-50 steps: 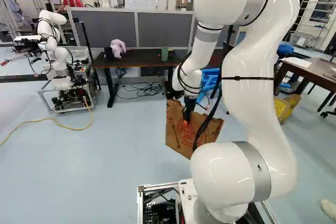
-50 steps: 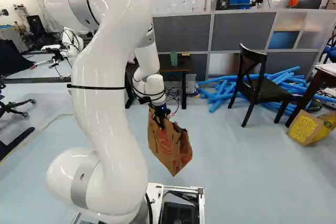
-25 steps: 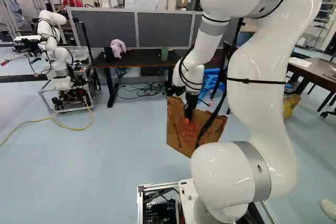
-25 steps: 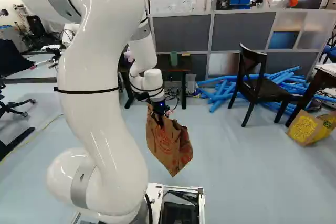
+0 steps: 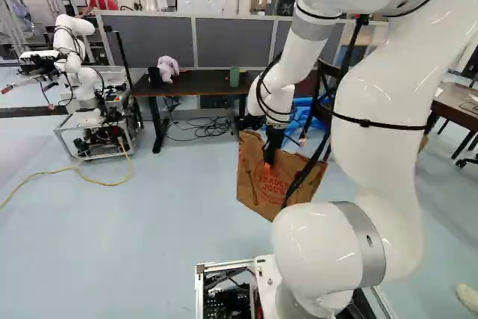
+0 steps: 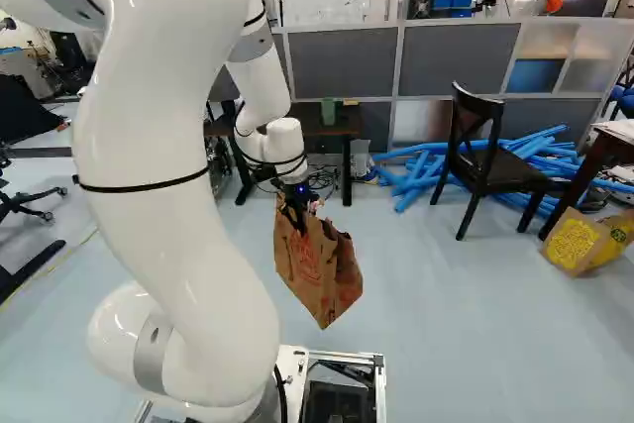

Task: Pick up the bag on the ground and place it on the table

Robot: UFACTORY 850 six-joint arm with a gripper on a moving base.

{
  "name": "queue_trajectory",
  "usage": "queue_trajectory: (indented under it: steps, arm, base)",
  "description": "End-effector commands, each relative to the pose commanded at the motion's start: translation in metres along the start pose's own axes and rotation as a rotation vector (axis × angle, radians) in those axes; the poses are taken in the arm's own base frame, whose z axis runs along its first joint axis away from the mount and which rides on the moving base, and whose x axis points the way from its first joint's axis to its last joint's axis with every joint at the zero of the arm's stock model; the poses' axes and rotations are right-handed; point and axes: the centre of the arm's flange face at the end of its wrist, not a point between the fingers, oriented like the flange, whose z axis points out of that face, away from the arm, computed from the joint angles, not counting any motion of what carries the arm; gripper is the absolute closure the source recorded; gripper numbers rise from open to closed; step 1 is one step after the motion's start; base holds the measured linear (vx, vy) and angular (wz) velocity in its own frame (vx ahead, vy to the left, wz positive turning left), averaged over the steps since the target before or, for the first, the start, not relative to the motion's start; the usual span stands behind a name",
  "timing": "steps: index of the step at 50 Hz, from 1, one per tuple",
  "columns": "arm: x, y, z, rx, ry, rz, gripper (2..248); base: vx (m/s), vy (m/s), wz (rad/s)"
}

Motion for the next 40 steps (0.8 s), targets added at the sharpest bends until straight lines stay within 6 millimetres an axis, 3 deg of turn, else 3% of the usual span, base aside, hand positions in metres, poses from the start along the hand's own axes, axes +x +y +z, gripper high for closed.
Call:
queue_trajectory:
  steps: [40]
  arm:
    - [-0.019, -0.004, -0.06, -0.004, 0.035, 0.077, 229]
  base:
    - [0.0, 0.0, 0.0]
